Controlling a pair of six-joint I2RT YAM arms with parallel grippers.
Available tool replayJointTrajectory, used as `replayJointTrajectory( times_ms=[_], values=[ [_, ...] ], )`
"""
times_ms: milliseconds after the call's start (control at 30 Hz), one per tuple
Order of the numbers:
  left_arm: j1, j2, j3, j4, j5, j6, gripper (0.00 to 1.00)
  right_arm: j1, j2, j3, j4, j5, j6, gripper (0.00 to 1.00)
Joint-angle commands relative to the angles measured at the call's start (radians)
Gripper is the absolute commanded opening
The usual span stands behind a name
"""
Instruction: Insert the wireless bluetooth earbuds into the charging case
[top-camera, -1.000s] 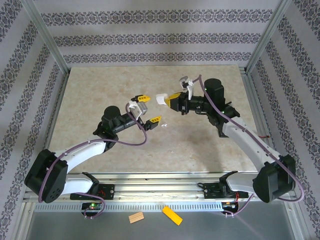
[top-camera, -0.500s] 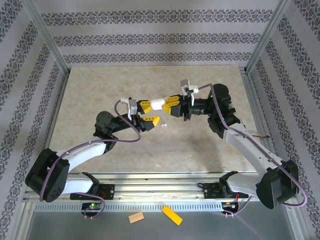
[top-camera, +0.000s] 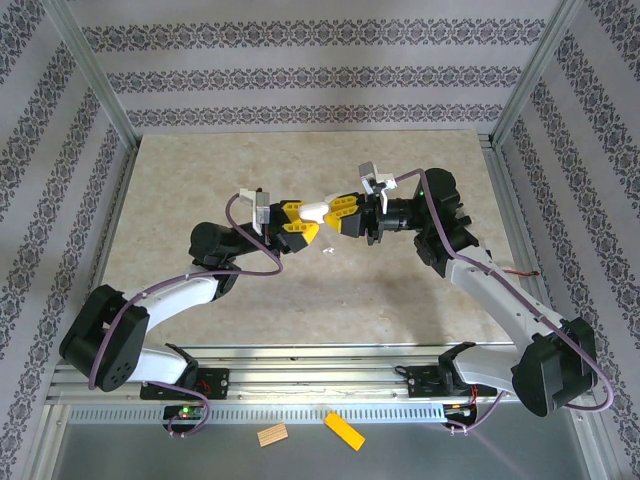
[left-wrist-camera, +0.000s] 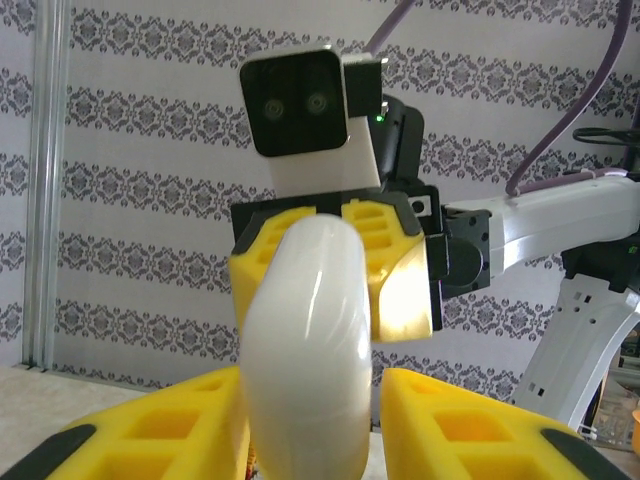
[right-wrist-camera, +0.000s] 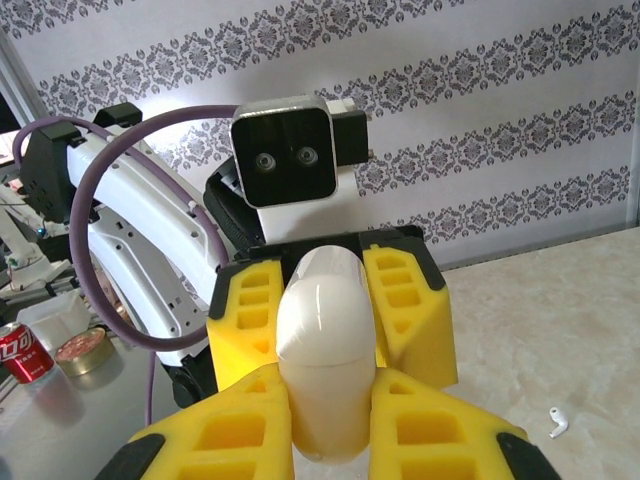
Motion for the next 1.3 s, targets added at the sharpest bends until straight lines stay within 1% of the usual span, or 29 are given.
replayJointTrajectory(
  times_ms=[0,100,200,267,367,433,533,700,800,1033,1200,1267],
  values=[
    [0.013,-0.001,0.029,0.08,0.026,-0.025,0.34,0.01,0.003,-0.008,0.038,-0.03,-0.015,0.14],
    [0.014,0.007,0.032,0.08,0.029,-0.024,0.28,0.009,0.007,-0.004,0.036,-0.029,-0.018,0.15],
    [0.014,0.013,0.035,0.08,0.034,-0.021,0.16,0.009,0.012,0.002,0.035,-0.028,-0.016,0.15],
    [0.016,0.015,0.036,0.08,0.036,-0.015,0.1,0.009,0.013,0.003,0.03,-0.021,-0.015,0.18],
    [0.021,0.023,0.032,0.08,0.041,0.0,0.06,0.008,0.006,0.007,0.013,0.025,-0.015,0.33],
    [0.026,0.028,0.028,0.079,0.053,0.022,0.04,0.009,0.003,0.018,-0.026,0.084,-0.028,0.42],
    [0.028,0.019,0.016,0.079,0.06,0.053,0.03,0.003,0.01,0.035,-0.063,0.141,-0.029,0.47],
    [0.029,0.001,0.002,0.045,0.085,0.102,0.03,-0.011,0.036,0.058,-0.068,0.215,0.022,0.49],
    [0.028,-0.005,-0.009,0.023,0.085,0.13,0.03,-0.013,0.05,0.073,-0.066,0.221,0.039,0.52],
    [0.028,0.009,-0.031,0.057,0.067,0.127,0.02,-0.013,0.072,0.103,-0.068,0.229,0.054,0.58],
    [0.027,0.006,-0.042,0.053,0.065,0.145,0.02,-0.018,0.088,0.121,-0.098,0.273,0.064,0.61],
    [0.027,0.004,-0.044,0.043,0.062,0.158,0.01,-0.023,0.101,0.128,-0.1,0.285,0.078,0.64]
  ],
)
